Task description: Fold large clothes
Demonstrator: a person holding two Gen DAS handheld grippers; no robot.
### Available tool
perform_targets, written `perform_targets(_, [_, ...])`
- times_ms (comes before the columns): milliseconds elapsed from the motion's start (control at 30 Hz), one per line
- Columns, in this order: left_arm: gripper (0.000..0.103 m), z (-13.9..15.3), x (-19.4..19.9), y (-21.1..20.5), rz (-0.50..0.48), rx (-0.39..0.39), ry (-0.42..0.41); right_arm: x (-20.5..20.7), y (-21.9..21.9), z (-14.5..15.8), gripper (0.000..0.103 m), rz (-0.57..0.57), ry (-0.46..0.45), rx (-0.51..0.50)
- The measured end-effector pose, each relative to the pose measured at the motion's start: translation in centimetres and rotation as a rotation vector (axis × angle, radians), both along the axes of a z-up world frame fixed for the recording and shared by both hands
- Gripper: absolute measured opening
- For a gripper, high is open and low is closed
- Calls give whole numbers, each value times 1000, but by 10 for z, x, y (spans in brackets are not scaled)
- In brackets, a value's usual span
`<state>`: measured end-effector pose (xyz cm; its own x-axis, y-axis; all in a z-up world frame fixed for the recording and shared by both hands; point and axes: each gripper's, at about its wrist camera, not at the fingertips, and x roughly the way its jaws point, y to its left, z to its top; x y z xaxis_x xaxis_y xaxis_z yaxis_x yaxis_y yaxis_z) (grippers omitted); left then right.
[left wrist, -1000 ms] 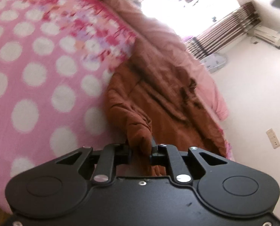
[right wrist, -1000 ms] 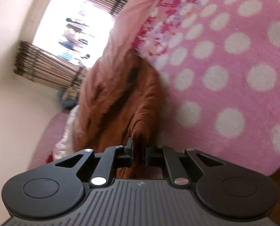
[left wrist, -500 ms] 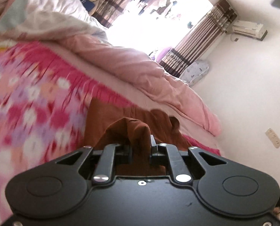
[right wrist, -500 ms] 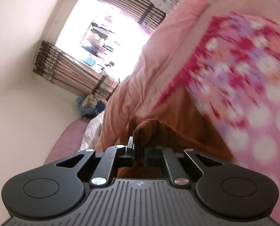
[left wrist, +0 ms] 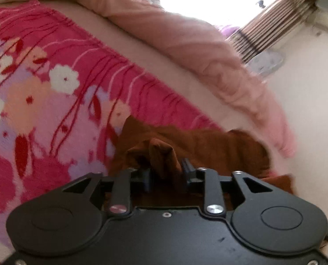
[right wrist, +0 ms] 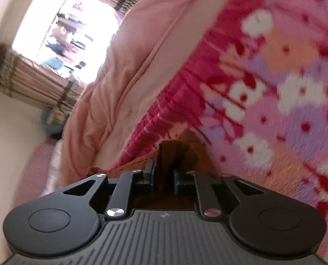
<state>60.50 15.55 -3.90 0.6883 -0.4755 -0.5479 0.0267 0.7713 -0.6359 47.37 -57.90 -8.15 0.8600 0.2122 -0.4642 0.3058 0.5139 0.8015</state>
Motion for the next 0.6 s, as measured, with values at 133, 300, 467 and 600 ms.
perform_targets(133, [57, 38, -40, 12, 69, 111, -100, -34, -6, 16, 60, -39, -85, -9])
perform_targets(300, [58, 54, -107, 0, -3, 127, -184, -94, 26, 60, 70, -24, -172, -238])
perform_targets(467, [58, 34, -135, -46, -80, 219, -222, -125, 101, 76, 59, 138, -208, -547])
perform_targets(600, [58, 5, -121, -67, -83, 300, -167, -111, 128, 59, 48, 189, -145, -647])
